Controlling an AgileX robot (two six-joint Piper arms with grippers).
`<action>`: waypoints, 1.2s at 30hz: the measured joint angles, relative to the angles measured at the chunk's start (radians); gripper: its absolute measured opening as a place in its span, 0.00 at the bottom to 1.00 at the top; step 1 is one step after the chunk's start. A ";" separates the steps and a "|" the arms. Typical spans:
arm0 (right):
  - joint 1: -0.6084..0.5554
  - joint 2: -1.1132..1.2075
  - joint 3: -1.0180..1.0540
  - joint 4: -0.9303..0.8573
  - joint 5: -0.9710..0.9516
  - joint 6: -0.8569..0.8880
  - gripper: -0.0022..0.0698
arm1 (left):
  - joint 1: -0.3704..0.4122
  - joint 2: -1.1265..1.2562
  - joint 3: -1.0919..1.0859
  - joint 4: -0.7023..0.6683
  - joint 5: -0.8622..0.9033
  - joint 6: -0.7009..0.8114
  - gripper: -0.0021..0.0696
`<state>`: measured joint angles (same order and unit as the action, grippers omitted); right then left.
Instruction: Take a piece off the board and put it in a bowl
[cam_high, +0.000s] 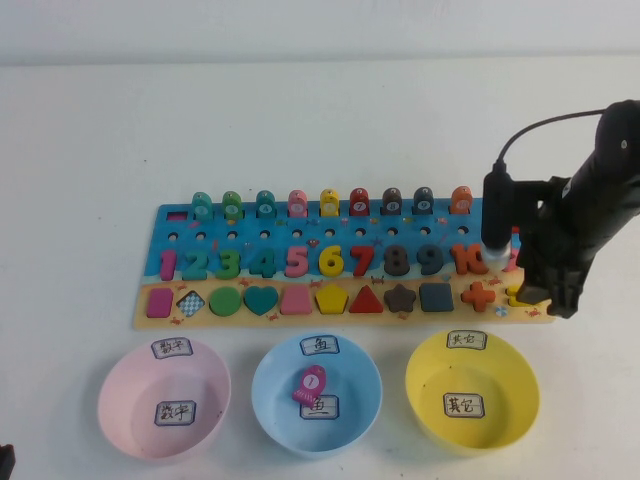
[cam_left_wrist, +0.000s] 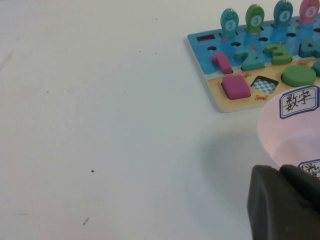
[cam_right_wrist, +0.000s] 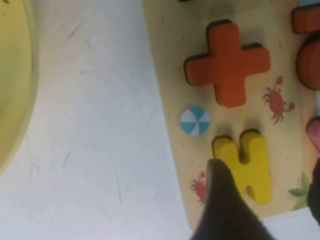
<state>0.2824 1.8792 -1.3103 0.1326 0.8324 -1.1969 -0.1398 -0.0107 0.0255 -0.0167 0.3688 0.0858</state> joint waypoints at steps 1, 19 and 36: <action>0.000 0.002 0.000 0.000 0.003 0.000 0.49 | 0.000 0.000 0.000 0.000 0.000 0.000 0.02; -0.004 0.050 0.000 0.006 -0.006 0.000 0.49 | 0.000 0.000 0.000 0.000 0.000 0.000 0.02; -0.022 0.067 -0.011 0.036 0.000 0.000 0.48 | 0.000 0.000 0.000 0.000 0.000 0.000 0.02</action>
<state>0.2605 1.9464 -1.3215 0.1690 0.8328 -1.1969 -0.1398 -0.0107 0.0255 -0.0167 0.3688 0.0858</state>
